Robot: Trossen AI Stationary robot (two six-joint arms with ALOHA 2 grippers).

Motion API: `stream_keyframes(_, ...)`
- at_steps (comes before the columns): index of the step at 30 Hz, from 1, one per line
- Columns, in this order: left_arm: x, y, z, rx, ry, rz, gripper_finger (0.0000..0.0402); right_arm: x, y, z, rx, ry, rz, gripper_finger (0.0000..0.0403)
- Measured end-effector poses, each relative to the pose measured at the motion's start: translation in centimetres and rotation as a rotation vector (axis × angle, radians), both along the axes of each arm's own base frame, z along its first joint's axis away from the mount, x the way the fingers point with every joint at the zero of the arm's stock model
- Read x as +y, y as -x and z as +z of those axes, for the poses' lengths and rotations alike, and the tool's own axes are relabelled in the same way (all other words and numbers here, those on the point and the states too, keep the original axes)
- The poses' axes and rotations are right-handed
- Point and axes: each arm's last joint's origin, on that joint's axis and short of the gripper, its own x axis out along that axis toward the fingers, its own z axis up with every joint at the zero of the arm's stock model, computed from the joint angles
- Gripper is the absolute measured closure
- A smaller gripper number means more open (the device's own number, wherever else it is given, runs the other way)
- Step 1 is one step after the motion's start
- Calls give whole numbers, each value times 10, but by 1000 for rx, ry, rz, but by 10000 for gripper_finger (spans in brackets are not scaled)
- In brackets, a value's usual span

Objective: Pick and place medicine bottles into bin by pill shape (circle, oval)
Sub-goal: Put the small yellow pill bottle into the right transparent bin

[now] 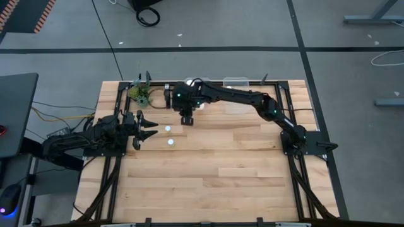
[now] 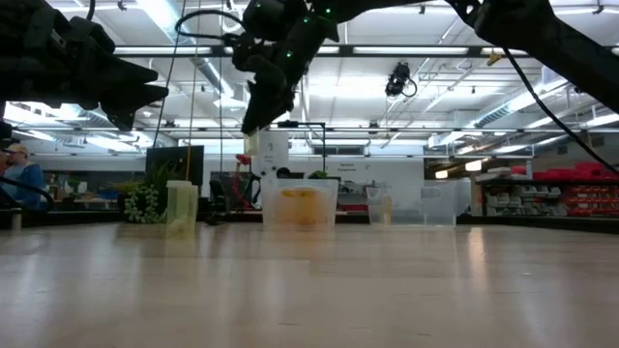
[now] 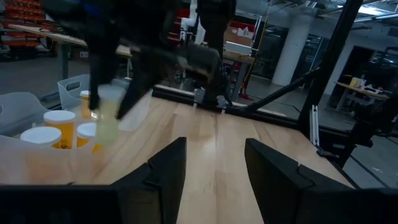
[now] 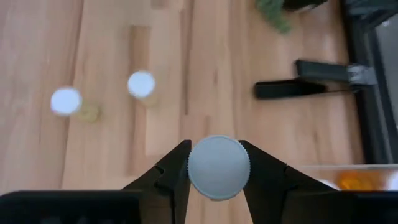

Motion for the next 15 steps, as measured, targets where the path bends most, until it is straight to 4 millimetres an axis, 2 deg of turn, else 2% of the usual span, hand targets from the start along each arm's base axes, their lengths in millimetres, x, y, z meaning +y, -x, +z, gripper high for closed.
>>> stream_keyframes(9,0,0,0,4,1,0,230,0,24,45,-49,52,-45,270)
stream_keyframes(15,0,0,-1,6,1,0,230,-3,37,58,-33,53,-66,270)
